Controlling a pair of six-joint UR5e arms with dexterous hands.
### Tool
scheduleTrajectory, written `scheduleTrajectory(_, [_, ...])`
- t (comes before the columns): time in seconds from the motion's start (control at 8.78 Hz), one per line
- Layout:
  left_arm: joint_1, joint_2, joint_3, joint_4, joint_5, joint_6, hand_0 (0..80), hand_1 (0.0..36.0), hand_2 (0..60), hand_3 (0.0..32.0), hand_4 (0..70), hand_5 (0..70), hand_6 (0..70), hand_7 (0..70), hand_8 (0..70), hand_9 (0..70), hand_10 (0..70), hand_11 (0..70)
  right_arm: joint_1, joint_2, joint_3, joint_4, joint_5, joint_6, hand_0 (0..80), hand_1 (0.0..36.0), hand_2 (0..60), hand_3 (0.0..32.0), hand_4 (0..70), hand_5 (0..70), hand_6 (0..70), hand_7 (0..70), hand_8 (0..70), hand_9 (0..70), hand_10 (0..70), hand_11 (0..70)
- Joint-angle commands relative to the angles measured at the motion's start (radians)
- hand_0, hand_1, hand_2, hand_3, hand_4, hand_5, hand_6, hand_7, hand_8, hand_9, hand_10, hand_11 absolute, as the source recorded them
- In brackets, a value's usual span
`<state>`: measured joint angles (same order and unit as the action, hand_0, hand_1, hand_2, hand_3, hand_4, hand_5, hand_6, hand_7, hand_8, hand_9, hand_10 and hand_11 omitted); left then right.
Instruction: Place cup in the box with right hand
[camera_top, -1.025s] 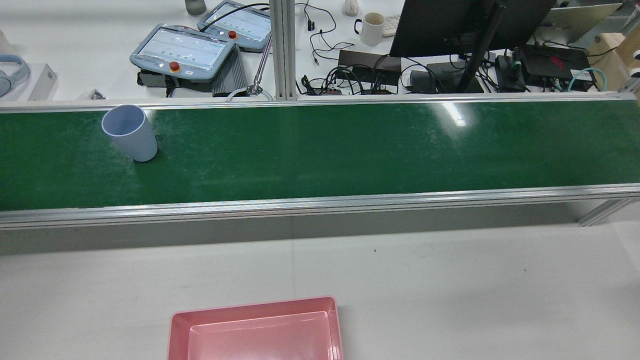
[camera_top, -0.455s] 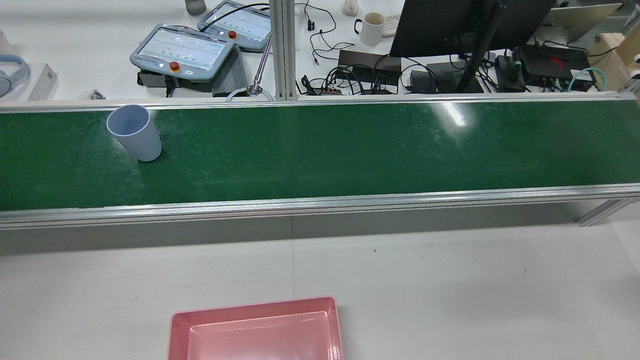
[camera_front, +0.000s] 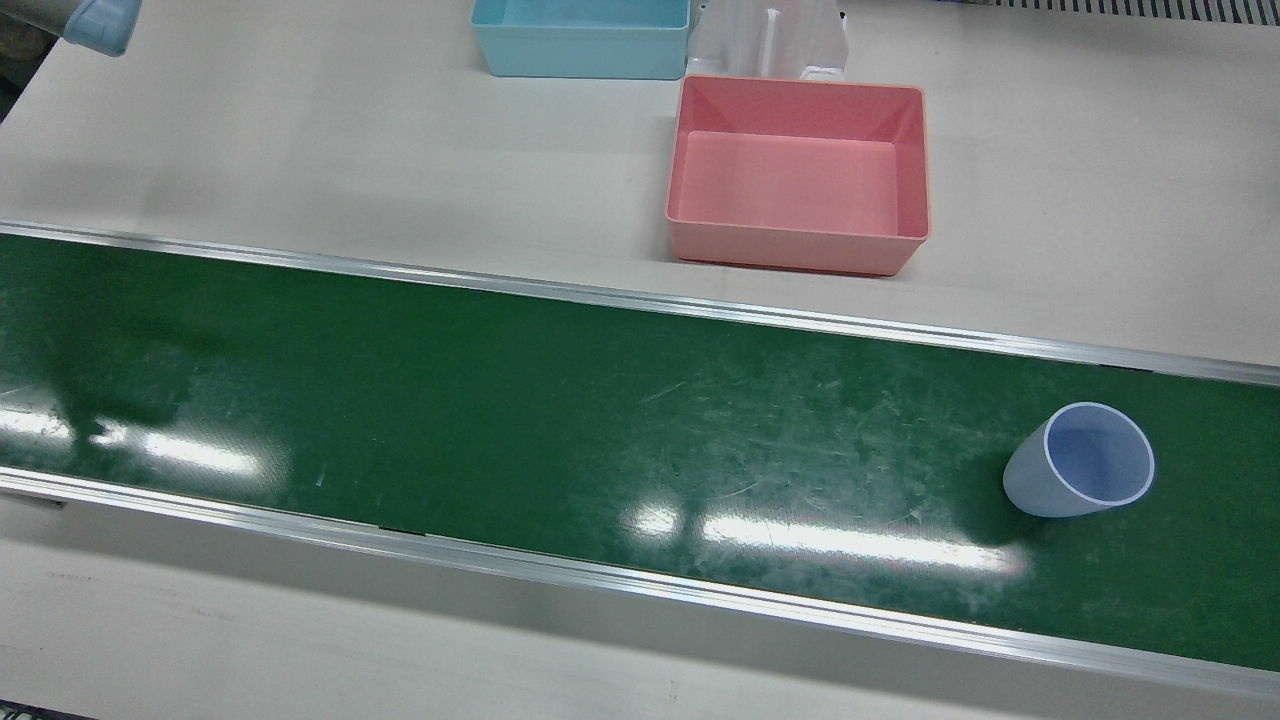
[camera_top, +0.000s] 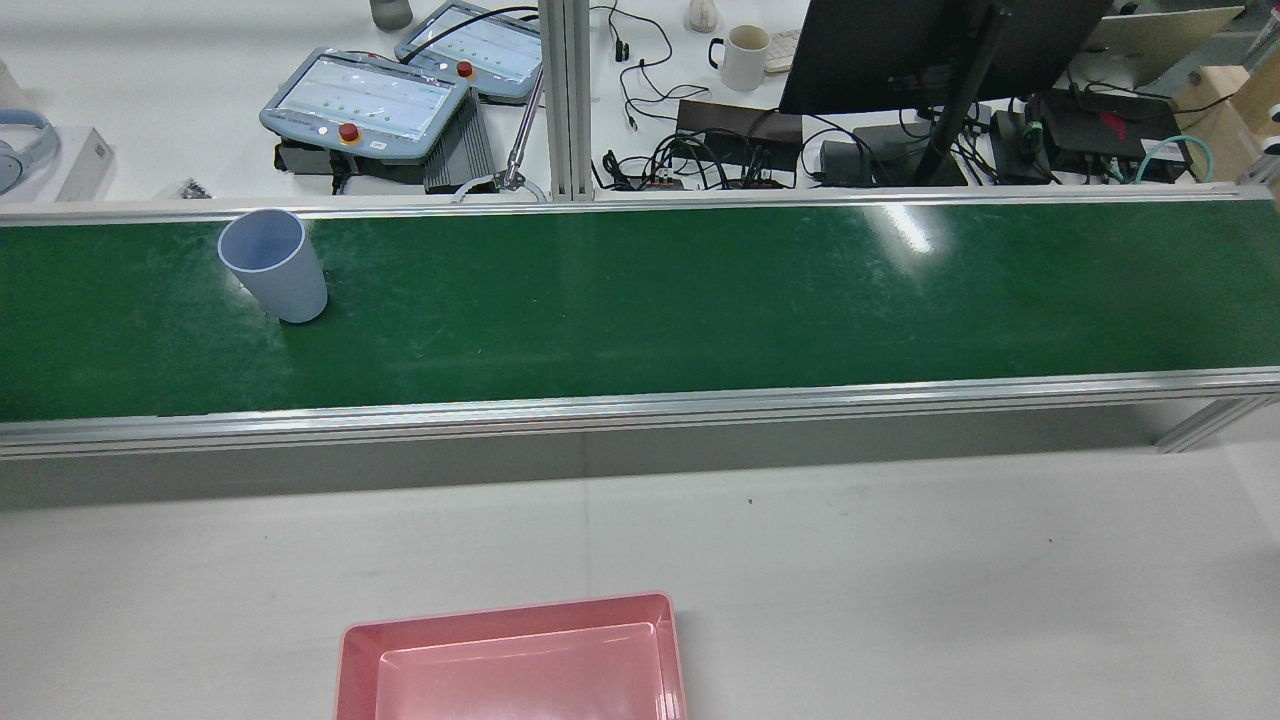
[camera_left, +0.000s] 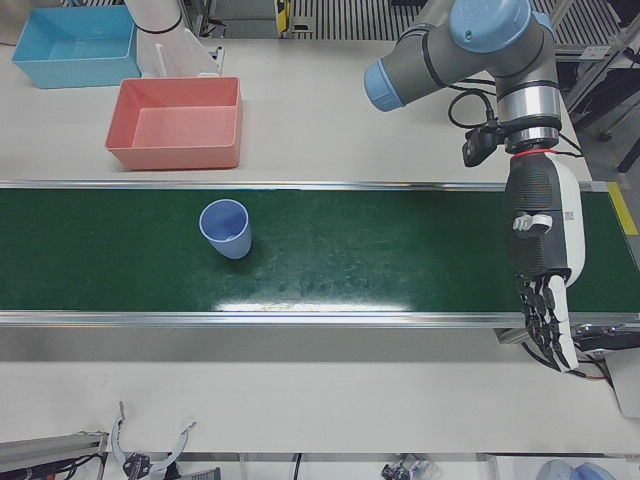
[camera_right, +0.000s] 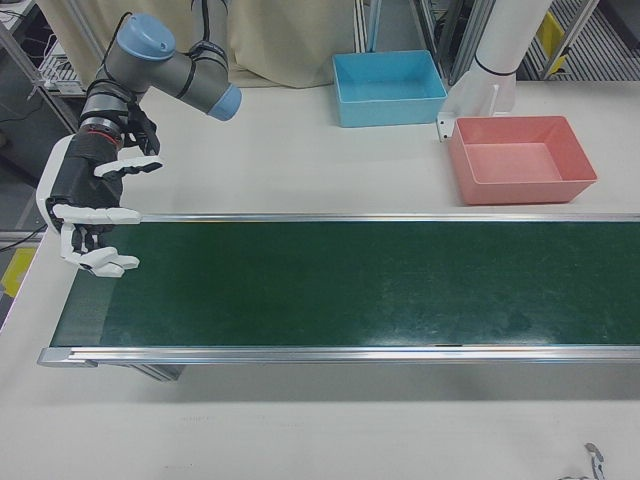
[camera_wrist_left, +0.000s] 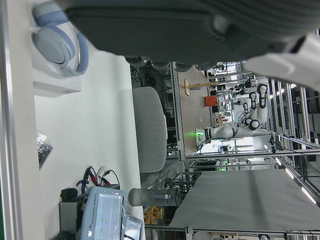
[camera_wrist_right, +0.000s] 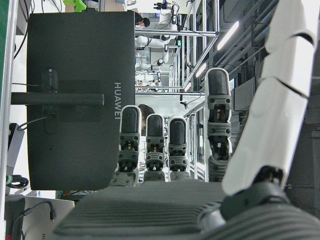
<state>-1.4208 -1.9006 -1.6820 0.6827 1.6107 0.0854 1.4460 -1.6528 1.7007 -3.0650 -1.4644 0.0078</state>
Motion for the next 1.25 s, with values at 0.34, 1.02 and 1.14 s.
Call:
scheduleTrajectory(0.34, [0.000, 0.000, -0.001, 0.000, 0.000, -0.001, 0.0, 0.0, 0.0, 0.0, 0.0, 0.0, 0.0, 0.0, 0.0, 0.0, 0.0, 0.0, -0.002, 0.031, 0.011, -0.012, 0.004, -0.003, 53.7, 16.1, 8.9, 0.0, 68.4, 6.2, 14.9, 56.2, 20.0, 32.0, 21.3, 31.2])
scheduleTrajectory(1.02, [0.000, 0.000, -0.001, 0.001, 0.000, 0.001, 0.0, 0.0, 0.0, 0.0, 0.0, 0.0, 0.0, 0.0, 0.0, 0.0, 0.0, 0.0, -0.001, 0.024, 0.011, 0.005, 0.001, -0.003, 53.3, 16.0, 6.6, 0.0, 54.3, 6.4, 13.4, 50.9, 18.4, 28.4, 17.8, 26.3])
scheduleTrajectory(1.14, [0.000, 0.000, -0.001, 0.000, 0.001, 0.001, 0.0, 0.0, 0.0, 0.0, 0.0, 0.0, 0.0, 0.0, 0.0, 0.0, 0.0, 0.0, -0.001, 0.027, 0.007, 0.005, 0.002, -0.006, 52.5, 14.9, 5.6, 0.0, 54.2, 6.6, 13.9, 51.3, 20.0, 31.0, 21.9, 32.3])
